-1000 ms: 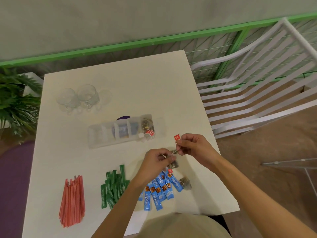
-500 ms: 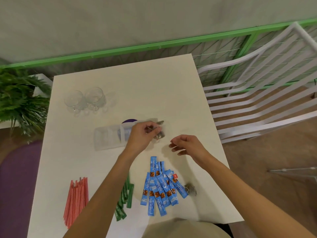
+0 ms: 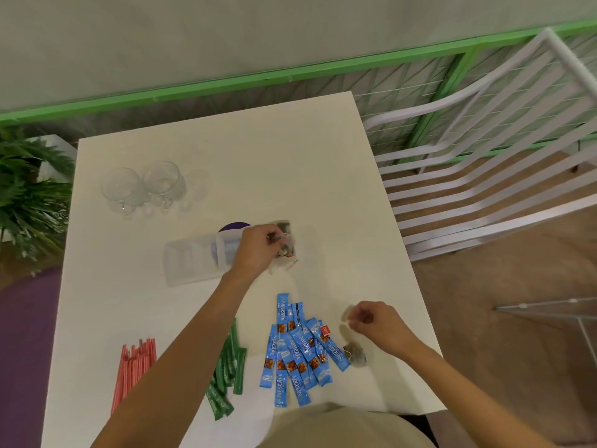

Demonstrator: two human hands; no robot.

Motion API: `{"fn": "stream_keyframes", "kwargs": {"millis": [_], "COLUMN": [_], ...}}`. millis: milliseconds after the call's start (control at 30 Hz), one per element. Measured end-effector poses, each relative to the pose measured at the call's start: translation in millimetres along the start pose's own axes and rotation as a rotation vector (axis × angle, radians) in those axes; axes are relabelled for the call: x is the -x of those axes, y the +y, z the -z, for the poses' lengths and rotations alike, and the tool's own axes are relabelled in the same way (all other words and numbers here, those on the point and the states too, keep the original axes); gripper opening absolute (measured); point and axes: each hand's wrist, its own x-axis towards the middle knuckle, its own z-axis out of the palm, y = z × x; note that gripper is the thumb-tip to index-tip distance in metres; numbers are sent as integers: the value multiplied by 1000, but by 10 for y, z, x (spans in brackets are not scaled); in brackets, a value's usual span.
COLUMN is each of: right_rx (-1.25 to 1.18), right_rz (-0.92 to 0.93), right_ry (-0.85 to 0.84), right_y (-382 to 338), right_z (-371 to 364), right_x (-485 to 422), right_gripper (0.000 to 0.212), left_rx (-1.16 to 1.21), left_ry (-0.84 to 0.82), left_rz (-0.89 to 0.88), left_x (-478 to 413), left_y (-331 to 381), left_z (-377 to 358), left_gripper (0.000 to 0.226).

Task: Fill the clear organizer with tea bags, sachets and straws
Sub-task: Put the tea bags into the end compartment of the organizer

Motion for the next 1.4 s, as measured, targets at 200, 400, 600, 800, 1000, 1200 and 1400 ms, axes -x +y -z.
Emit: {"fn": "stream_keyframes", "kwargs": {"millis": [200,400,600,800,1000,1200,1400], "right_rx": [208,425,479,540,638,678,115], "right_rz": [73,141,166,189,233,247,135], "right_ry": [-59,-70,-77,-88,-87,-74,-55], "right_y": [241,350,369,403,402,380,295], "right_z": [-126,-224,-259,-291,-334,-318,-203], "right_x": [152,214,243,269,298,325,371], "right_gripper": [23,45,46,45,39,19,23], "left_rx": [-202,-290,-192,-154,-140,-106,87], "left_ry": [-22,-6,113,206,-230,-442,-437], "left_rz": [-71,-93,-119,-215,-271,-205,-31], "left_x": [-41,-18,174,742,1347,1639,1833], "left_y": [41,98,19,66,74,49,112], "left_z": [-84,-129,-64,-107,-551,-867,-994], "left_gripper": [11,4,27,30,12,15,33]}}
